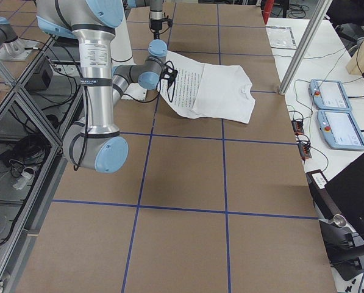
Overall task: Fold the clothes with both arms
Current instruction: 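Lift the hem with both grippers and fold it toward the collar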
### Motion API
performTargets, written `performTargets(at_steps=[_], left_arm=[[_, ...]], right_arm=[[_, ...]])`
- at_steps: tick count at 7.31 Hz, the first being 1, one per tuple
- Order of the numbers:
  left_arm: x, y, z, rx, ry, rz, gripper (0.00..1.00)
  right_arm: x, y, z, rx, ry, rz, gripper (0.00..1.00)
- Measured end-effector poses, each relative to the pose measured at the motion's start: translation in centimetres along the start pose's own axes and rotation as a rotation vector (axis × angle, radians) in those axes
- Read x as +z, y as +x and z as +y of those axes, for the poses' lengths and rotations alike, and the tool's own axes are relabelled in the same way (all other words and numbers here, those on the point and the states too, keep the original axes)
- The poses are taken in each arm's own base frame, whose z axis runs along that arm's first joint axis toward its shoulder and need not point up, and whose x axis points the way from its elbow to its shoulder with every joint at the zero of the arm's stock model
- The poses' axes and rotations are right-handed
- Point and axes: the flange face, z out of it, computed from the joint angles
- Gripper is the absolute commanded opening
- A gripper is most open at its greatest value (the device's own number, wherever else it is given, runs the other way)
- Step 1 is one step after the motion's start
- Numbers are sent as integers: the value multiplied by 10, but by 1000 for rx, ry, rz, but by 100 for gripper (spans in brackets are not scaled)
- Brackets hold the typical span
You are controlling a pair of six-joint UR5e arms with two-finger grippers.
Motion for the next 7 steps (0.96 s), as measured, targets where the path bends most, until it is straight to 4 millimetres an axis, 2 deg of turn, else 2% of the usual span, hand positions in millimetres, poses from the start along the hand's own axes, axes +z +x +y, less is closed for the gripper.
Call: performTargets(at_steps=[2,4,5,6,7], left_arm=[[-33,0,27,-35,-91,20,0],[-50,5,42,-72,-151,35,0],[-53,7,39,-82,-147,40,0],[-55,8,23,-80,-109,51,0],[-56,11,-8,-78,-50,63,0]], right_arm=[[-38,-2,13,-2,-158,-34,0],[-66,-4,14,-9,-213,-68,0],[-72,-8,1,-21,-186,-84,0],[-78,-15,-22,-37,-131,-107,0],[-88,-25,-51,-51,-69,-132,0]])
